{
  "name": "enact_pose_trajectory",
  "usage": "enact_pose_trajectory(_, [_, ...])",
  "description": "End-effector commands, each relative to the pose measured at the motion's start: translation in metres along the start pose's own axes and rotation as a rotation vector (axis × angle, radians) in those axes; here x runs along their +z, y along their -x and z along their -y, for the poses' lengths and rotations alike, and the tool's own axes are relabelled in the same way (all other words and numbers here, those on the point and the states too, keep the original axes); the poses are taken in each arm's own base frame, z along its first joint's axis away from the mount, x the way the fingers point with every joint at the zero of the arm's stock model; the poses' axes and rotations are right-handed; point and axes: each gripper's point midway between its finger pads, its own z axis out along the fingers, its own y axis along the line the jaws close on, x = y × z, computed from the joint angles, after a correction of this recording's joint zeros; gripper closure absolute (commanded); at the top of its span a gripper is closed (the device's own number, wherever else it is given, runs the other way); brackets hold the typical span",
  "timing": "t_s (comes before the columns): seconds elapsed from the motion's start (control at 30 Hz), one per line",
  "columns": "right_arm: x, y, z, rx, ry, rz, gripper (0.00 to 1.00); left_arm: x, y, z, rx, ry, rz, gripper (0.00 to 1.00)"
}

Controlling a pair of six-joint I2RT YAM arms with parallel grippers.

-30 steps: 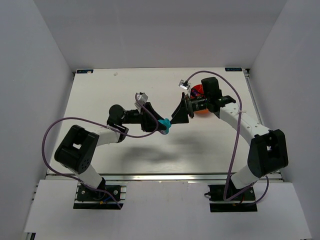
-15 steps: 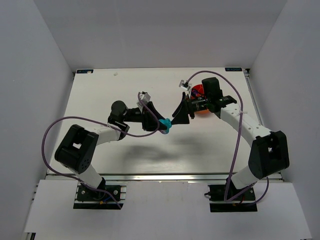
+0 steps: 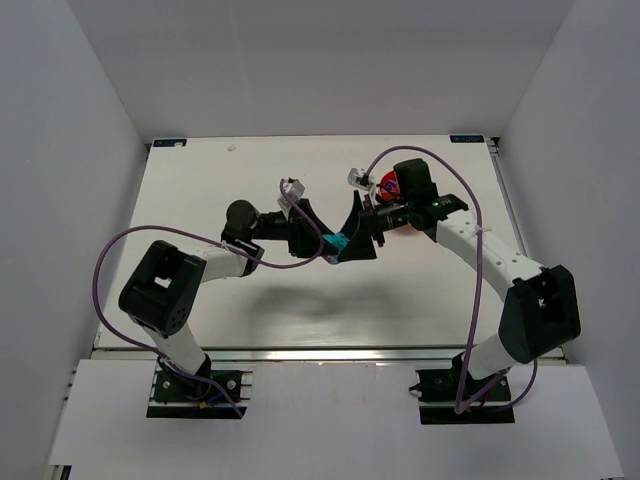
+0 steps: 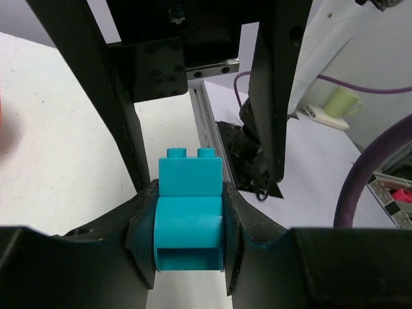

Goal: Sort the legos into containers by color

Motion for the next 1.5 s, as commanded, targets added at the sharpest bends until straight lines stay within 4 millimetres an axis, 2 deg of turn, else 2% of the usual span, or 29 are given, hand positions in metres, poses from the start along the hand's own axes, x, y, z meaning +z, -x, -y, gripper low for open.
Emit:
enact_pose_trajectory(0.0, [-0.004,0.011,-0.028,-0.065,0.077,0.025,0.18,0.006,0.021,-0.005,0.052,0.032,0.053,1.00])
enact_pose_trajectory(0.27, [-0.007,0.015,-0.012,-0.071,-0.043,0.033,0.24,0.006,0.019,-0.009,0.034,0.045,0.041,1.00])
enact_pose_trajectory(0.5, [-0.011,0.018,-0.004,-0.093,-0.115,0.046,0.38,0.005,0.011,-0.014,0.008,0.072,0.017,1.00])
enact_pose_trajectory(0.6, [-0.013,0.019,-0.004,-0.095,-0.110,0.048,0.40,0.004,0.008,-0.017,0.003,0.081,0.000,1.00])
enact_pose_trajectory(0.73, [-0.016,0.019,-0.008,-0.107,-0.075,0.042,0.34,0.003,0.002,-0.017,0.004,0.082,-0.030,1.00])
enact_pose_trajectory(0.83, [-0.017,0.017,-0.010,-0.107,-0.062,0.035,0.34,0.000,0.003,-0.020,0.008,0.092,-0.035,1.00])
enact_pose_trajectory(1.03, [-0.016,0.016,-0.012,-0.102,-0.031,0.027,0.42,0.000,0.004,-0.020,0.010,0.087,-0.039,1.00])
enact_pose_trajectory(1.23, [-0.013,0.010,-0.007,-0.081,-0.040,0.011,0.39,0.001,0.006,-0.019,0.018,0.084,-0.039,1.00])
enact_pose_trajectory(1.47, [-0.011,0.008,-0.002,-0.073,-0.048,0.003,0.52,0.004,0.008,-0.017,0.020,0.085,-0.036,1.00])
